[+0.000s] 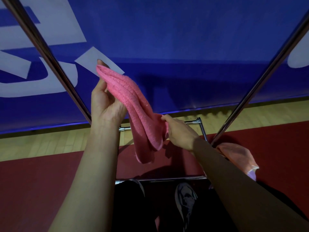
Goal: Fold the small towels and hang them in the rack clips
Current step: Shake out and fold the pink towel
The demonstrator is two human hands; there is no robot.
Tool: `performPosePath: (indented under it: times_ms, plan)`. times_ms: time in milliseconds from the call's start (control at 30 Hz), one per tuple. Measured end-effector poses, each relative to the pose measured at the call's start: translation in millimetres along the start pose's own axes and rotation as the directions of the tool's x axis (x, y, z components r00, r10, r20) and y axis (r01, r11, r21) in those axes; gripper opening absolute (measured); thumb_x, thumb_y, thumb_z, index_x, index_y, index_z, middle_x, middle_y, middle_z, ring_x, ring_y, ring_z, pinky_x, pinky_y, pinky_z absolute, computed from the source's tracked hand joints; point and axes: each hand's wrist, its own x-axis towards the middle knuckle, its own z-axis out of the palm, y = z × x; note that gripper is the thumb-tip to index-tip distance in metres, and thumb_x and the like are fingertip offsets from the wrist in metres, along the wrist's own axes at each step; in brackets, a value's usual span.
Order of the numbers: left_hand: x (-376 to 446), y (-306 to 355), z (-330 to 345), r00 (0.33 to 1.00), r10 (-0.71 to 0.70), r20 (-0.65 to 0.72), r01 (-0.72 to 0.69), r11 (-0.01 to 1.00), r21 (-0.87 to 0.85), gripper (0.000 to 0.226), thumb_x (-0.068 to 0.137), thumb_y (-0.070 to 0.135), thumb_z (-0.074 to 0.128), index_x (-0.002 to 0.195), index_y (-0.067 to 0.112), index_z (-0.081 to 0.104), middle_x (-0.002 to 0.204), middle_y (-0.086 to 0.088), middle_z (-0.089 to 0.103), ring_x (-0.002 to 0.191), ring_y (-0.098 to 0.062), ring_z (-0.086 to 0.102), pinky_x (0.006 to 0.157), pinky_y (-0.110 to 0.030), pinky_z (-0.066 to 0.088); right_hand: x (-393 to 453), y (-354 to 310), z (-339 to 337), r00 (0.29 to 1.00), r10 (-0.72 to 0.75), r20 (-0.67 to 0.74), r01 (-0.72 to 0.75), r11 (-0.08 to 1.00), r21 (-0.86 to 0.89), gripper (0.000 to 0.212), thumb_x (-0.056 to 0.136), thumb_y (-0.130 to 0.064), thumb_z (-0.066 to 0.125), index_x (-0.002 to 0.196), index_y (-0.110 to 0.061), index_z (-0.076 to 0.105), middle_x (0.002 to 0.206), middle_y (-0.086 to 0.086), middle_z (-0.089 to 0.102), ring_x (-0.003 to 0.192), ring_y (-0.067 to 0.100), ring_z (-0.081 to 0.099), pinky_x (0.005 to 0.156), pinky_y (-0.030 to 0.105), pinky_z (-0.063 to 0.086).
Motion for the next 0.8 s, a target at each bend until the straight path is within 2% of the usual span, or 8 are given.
performPosePath:
  times_ms: [133,200,267,367,433,533,633,800]
  plan:
    - [-1.0,-0.2,1.3,1.000,-0.019,-0.007,0.019,1.000,0.000,0.013,0.095,0.008,0.074,0.107,0.014,0.071,0.091,0.005,0.061,0.078,-0.004,0.057,0.094,-0.007,0.039,1.7,-0.5,0.8,0.993,-0.033,0.113,0.034,0.999,-0.008,0.028,0.088,-0.005,0.044,0.104,-0.020,0.062,0.098,0.007,0.069,0.092,0.028,0.065,0.074,0.031,0.048]
    - [-1.7,0.6,1.1,1.000,-0.021,-0.018,0.022,1.000,0.007,0.015,0.096,0.010,0.074,0.108,0.017,0.069,0.091,0.006,0.059,0.078,-0.003,0.056,0.094,-0.007,0.038,-1.4,-4.7,-1.5,0.983,-0.045,0.179,0.055,0.997,-0.053,0.021,0.090,0.001,0.045,0.087,-0.017,0.056,0.081,0.002,0.060,0.081,0.026,0.056,0.060,0.030,0.036]
    - [-3.1,1.5,1.6,0.999,-0.004,-0.032,0.005,1.000,0.021,0.029,0.096,0.010,0.074,0.122,0.022,0.069,0.089,0.008,0.058,0.079,0.003,0.052,0.094,-0.006,0.037,-4.2,-7.7,-2.4,0.977,-0.048,0.209,0.060,0.997,-0.052,0.023,0.092,-0.001,0.043,0.076,-0.016,0.047,0.067,-0.001,0.050,0.075,0.029,0.056,0.055,0.031,0.037]
    - [-4.2,7.3,1.5,0.999,0.015,-0.029,-0.015,1.000,-0.019,0.050,0.093,0.009,0.077,0.138,0.026,0.064,0.094,0.014,0.062,0.087,0.011,0.055,0.093,-0.005,0.039,-2.4,-9.3,-0.5,0.972,-0.033,0.232,0.031,0.999,0.010,0.021,0.094,-0.001,0.040,0.075,-0.007,0.047,0.072,0.017,0.059,0.087,0.038,0.067,0.070,0.041,0.054]
    - [-3.9,13.1,0.3,1.000,0.017,-0.006,-0.017,0.995,-0.095,0.060,0.093,0.008,0.078,0.145,0.031,0.059,0.109,0.028,0.063,0.104,0.019,0.055,0.093,-0.005,0.040,-1.7,-12.8,1.0,0.969,-0.017,0.248,0.008,0.999,0.034,0.018,0.094,0.000,0.041,0.081,0.005,0.053,0.086,0.029,0.066,0.091,0.042,0.067,0.080,0.051,0.054]
    - [-3.6,17.3,0.3,0.999,0.036,-0.008,-0.037,0.992,-0.122,0.061,0.096,0.009,0.074,0.147,0.037,0.054,0.099,0.018,0.062,0.109,0.020,0.052,0.093,-0.005,0.039,-1.8,-15.9,3.3,0.970,-0.023,0.244,0.013,0.999,0.046,0.025,0.095,-0.011,0.046,0.074,-0.006,0.057,0.080,0.016,0.069,0.089,0.033,0.070,0.079,0.040,0.056]
    - [-3.3,17.7,0.3,0.999,0.043,0.002,-0.042,0.992,-0.120,0.061,0.097,0.010,0.073,0.148,0.036,0.053,0.102,0.027,0.057,0.113,0.020,0.052,0.096,-0.006,0.039,-7.0,-19.7,6.6,0.967,-0.054,0.248,0.057,0.998,-0.005,0.024,0.094,-0.034,0.057,0.077,-0.018,0.061,0.084,-0.001,0.065,0.087,0.019,0.063,0.072,0.028,0.043]
    - [-2.3,17.5,-1.3,0.999,0.052,-0.002,-0.052,0.995,-0.086,0.062,0.096,0.008,0.075,0.150,0.031,0.054,0.096,0.017,0.058,0.111,0.018,0.052,0.096,-0.007,0.039,-9.7,-16.6,12.1,0.968,-0.206,0.141,0.218,0.972,-0.081,0.035,0.093,-0.046,0.068,0.079,-0.016,0.056,0.089,0.006,0.065,0.081,0.017,0.050,0.066,0.028,0.025]
